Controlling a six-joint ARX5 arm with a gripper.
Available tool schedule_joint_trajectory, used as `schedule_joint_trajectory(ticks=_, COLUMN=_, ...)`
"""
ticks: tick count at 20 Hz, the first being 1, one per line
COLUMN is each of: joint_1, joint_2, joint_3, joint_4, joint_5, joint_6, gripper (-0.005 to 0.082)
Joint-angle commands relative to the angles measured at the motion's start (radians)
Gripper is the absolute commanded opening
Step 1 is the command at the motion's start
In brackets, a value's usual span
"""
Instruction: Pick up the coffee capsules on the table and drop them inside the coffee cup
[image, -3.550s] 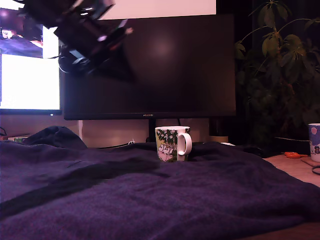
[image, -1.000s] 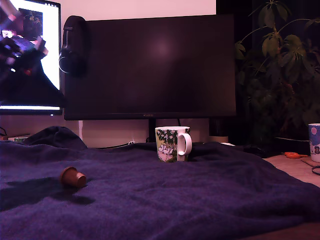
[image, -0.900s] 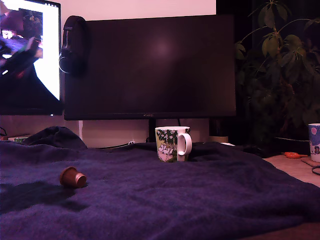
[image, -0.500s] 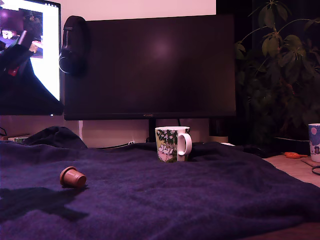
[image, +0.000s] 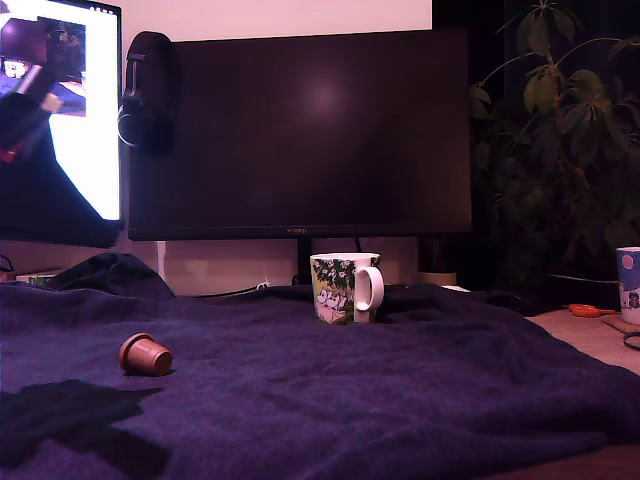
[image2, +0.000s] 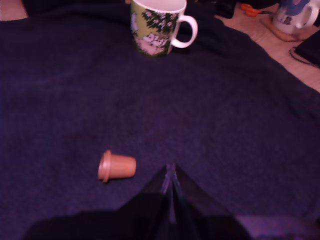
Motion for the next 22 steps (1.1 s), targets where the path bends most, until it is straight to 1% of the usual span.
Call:
schedule_joint_trajectory(ticks=1, joint_1=-0.006, joint_2=-0.031, joint_3=-0.054, joint_4=0.003, joint_5=-0.003, joint_6=0.006, gripper=-0.0024)
schedule_joint_trajectory(ticks=6, joint_1=-0.006, joint_2=-0.093, joint_3=-0.074, joint_4=-0.047, joint_5=-0.046, joint_6=0.011, gripper=-0.0024)
schedule_joint_trajectory(ticks=7, joint_1=-0.006, joint_2=-0.095, joint_3=-0.074, joint_4=-0.051, joint_5=-0.046, joint_6=0.032, gripper=-0.0023)
schedule_joint_trajectory(ticks=8, joint_1=-0.006, joint_2=-0.09, joint_3=-0.074, joint_4=-0.058, joint_5=-0.046, joint_6=0.031, gripper=-0.0023)
schedule_joint_trajectory(ticks=9, joint_1=-0.006, joint_2=-0.08, joint_3=-0.074, joint_4=-0.058, joint_5=-0.046, joint_6=0.031, gripper=0.0001)
schedule_joint_trajectory(ticks=10, joint_1=-0.006, joint_2=-0.071, joint_3=-0.074, joint_4=-0.055, joint_5=-0.046, joint_6=0.032, gripper=0.0101)
schedule_joint_trajectory(ticks=11, joint_1=-0.008, joint_2=-0.061, joint_3=-0.074, joint_4=-0.047, joint_5=-0.042, joint_6=0.039, gripper=0.0263)
schedule_joint_trajectory(ticks=12, joint_1=-0.011, joint_2=-0.05, joint_3=-0.074, joint_4=-0.037, joint_5=-0.042, joint_6=0.043, gripper=0.0443)
schedule_joint_trajectory(ticks=13, joint_1=-0.014, joint_2=-0.04, joint_3=-0.074, joint_4=-0.026, joint_5=-0.043, joint_6=0.045, gripper=0.0581)
schedule_joint_trajectory(ticks=14, joint_1=-0.016, joint_2=-0.029, joint_3=-0.074, joint_4=-0.012, joint_5=-0.042, joint_6=0.071, gripper=0.0627)
schedule_joint_trajectory(ticks=15, joint_1=-0.016, joint_2=-0.019, joint_3=-0.074, joint_4=0.001, joint_5=-0.043, joint_6=0.09, gripper=0.0626)
schedule_joint_trajectory(ticks=16, joint_1=-0.016, joint_2=-0.009, joint_3=-0.074, joint_4=0.016, joint_5=-0.043, joint_6=0.09, gripper=0.0626)
schedule_joint_trajectory(ticks=17, joint_1=-0.016, joint_2=0.001, joint_3=-0.074, joint_4=0.029, joint_5=-0.043, joint_6=0.109, gripper=0.0626)
schedule_joint_trajectory(ticks=19, joint_1=-0.016, joint_2=0.019, joint_3=-0.074, joint_4=0.063, joint_5=-0.044, joint_6=0.112, gripper=0.0625)
schedule_joint_trajectory(ticks=22, joint_1=-0.015, joint_2=0.045, joint_3=-0.077, joint_4=0.126, joint_5=-0.048, joint_6=0.129, gripper=0.0624)
